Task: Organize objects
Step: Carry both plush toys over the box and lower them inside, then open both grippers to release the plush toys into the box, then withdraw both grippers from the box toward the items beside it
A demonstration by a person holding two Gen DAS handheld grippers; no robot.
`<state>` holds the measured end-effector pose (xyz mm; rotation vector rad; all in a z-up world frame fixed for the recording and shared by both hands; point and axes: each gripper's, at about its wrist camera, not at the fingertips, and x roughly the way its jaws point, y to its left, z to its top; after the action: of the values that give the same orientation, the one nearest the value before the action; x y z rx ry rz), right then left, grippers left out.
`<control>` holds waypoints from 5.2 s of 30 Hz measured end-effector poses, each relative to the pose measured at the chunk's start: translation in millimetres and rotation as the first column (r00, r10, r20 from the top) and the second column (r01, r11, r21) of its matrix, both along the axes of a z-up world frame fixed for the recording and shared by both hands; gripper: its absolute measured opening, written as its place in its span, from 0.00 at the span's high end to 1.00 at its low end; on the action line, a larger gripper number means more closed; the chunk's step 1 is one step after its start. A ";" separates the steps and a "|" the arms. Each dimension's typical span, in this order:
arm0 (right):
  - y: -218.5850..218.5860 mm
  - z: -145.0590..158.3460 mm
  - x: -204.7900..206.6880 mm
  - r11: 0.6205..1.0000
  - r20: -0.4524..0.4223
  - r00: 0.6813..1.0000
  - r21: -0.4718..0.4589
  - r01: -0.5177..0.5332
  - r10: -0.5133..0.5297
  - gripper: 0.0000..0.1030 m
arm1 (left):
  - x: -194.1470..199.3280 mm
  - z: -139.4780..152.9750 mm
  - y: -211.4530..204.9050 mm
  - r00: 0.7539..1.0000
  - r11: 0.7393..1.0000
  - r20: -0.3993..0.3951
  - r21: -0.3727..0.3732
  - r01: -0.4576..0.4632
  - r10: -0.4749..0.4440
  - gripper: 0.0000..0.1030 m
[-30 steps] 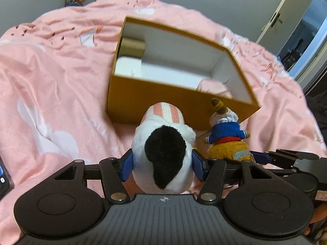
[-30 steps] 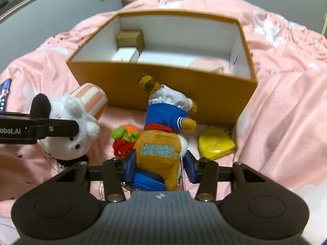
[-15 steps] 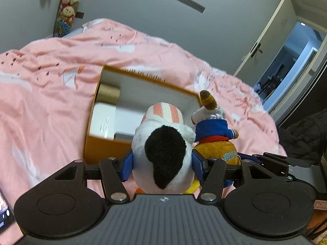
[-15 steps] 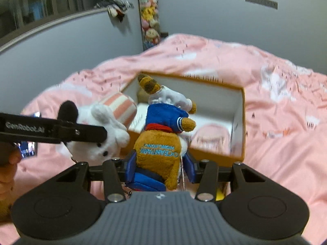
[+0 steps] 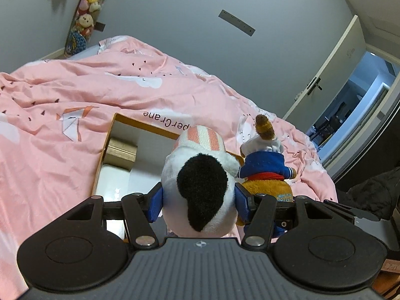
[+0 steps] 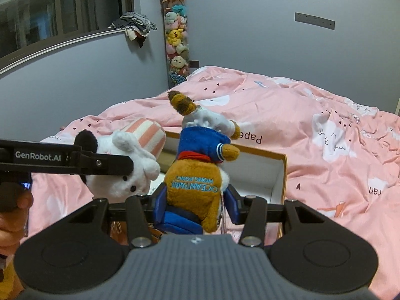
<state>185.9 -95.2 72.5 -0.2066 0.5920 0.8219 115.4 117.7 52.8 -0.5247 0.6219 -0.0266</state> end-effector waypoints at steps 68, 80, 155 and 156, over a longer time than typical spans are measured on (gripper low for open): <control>59.0 -96.4 135.7 0.958 -0.270 0.963 -0.273 -0.089 0.012 0.43 | 93.9 -81.8 17.4 0.991 0.995 -0.126 0.097 -0.033 0.045 0.46; 48.0 -118.3 138.4 0.941 -0.391 0.916 -0.335 -0.054 -0.086 0.85 | 84.1 -81.3 22.2 0.990 0.995 -0.131 0.086 -0.042 0.053 0.50; -59.8 -141.5 -11.6 0.963 -0.291 0.920 -0.141 0.229 -0.261 0.61 | -28.0 -134.4 -45.1 0.931 0.986 -0.337 0.039 0.165 -0.142 0.53; -59.4 -143.7 -10.0 0.963 -0.291 0.920 -0.143 0.229 -0.262 0.60 | -26.4 -136.5 -45.2 0.930 0.986 -0.340 0.044 0.160 -0.136 0.52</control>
<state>175.9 -154.6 -71.2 -0.0974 0.9380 0.5803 89.0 72.5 -83.7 -0.4147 0.9940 -0.0582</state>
